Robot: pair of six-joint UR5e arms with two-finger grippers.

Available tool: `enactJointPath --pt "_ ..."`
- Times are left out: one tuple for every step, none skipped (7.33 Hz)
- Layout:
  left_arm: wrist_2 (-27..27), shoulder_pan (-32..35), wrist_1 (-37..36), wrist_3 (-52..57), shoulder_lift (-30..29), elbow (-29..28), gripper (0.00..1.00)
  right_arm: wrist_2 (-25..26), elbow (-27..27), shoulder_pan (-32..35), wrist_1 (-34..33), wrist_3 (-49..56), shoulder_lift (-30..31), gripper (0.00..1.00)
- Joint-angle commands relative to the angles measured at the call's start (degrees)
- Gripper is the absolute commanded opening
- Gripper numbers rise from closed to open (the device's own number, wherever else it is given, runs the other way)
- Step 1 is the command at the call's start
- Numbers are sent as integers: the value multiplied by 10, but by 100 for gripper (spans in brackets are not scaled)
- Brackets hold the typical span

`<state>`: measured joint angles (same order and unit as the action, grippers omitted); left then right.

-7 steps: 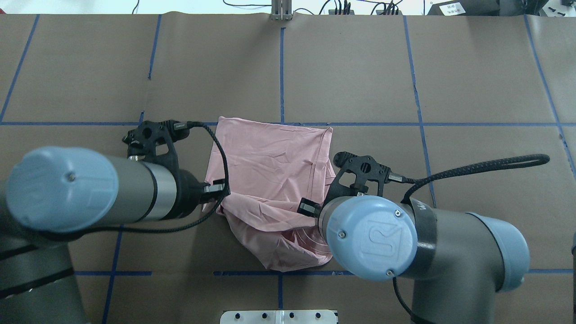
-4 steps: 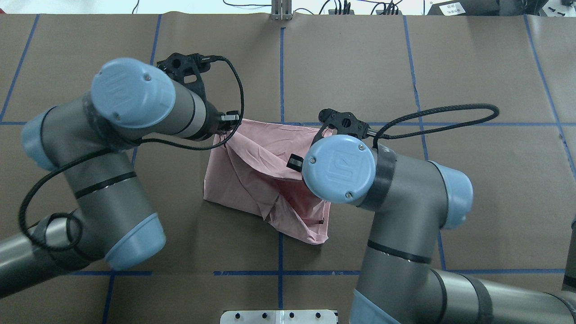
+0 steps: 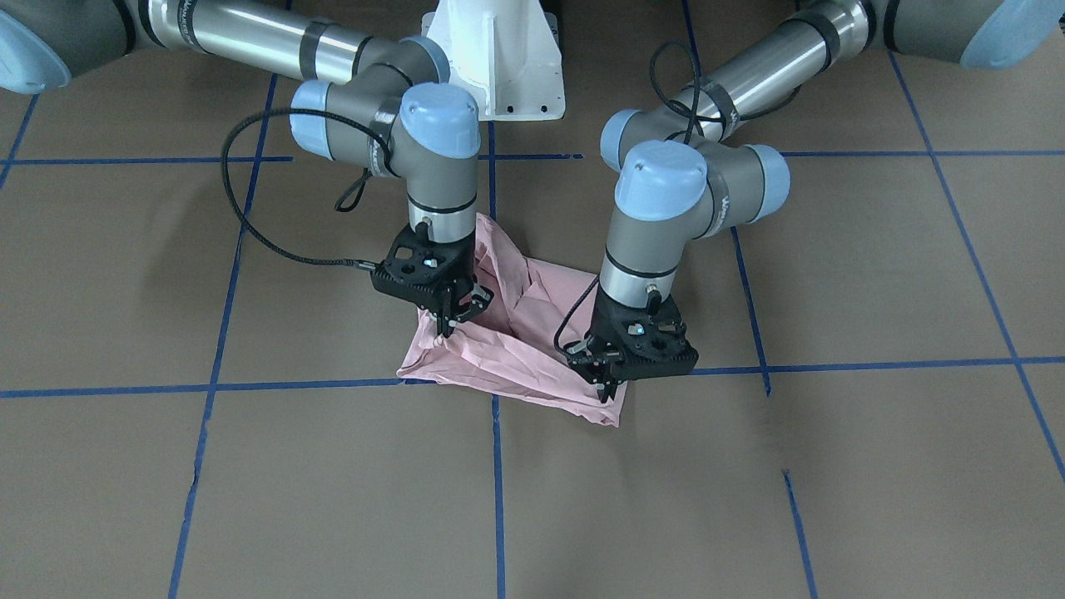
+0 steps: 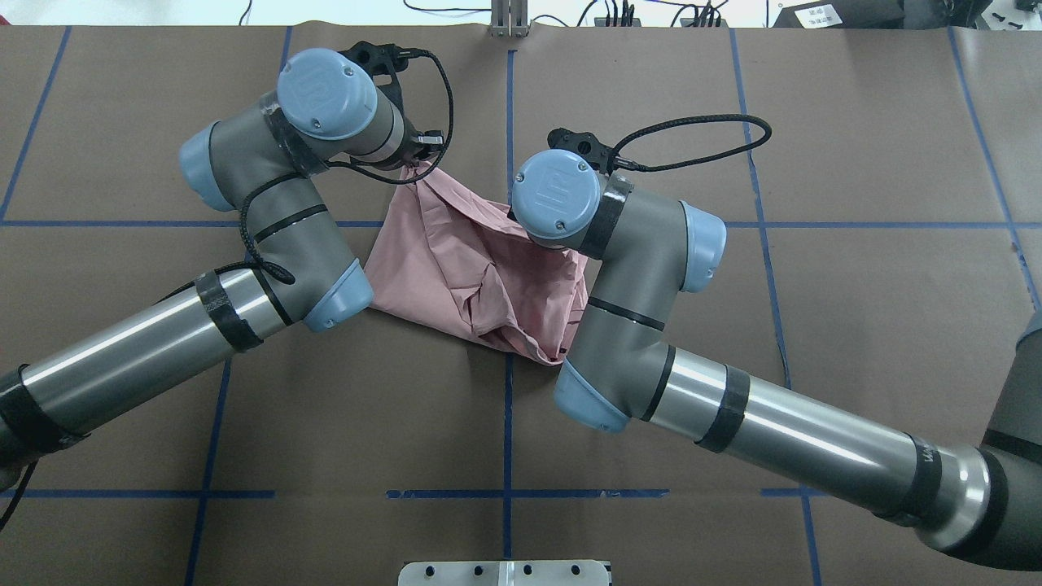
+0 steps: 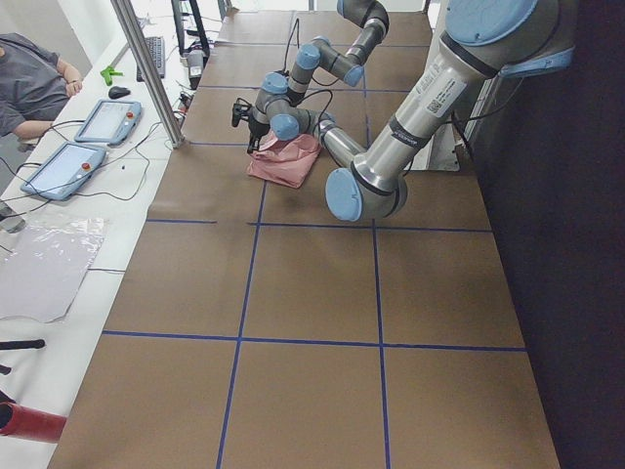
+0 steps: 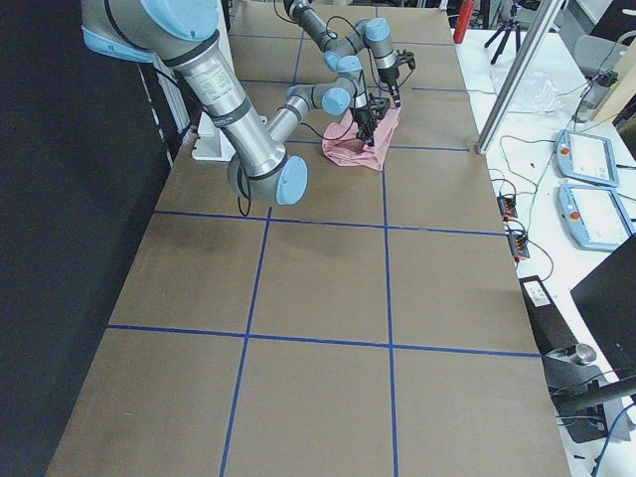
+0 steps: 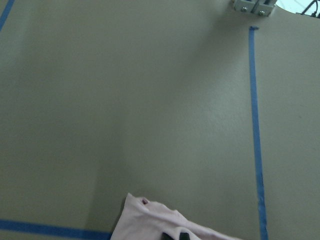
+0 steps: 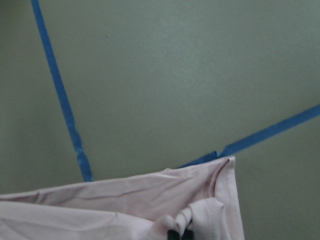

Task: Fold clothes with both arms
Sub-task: 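Lay the folded edge on the far side and open both grippers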

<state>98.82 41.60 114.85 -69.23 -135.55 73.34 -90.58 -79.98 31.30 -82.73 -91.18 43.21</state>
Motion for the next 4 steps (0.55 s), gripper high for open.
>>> enactJointPath --pt "0 2 28 8 -6 -35 0 -4 37 5 36 17 -7 0" --pt "0 2 29 9 -6 -35 0 -4 37 5 36 18 -6 0" --pt "1 2 29 9 -6 -35 0 -5 37 5 37 23 -6 0" --pt "1 2 32 28 -3 -35 80 -4 37 8 37 60 -3 98"
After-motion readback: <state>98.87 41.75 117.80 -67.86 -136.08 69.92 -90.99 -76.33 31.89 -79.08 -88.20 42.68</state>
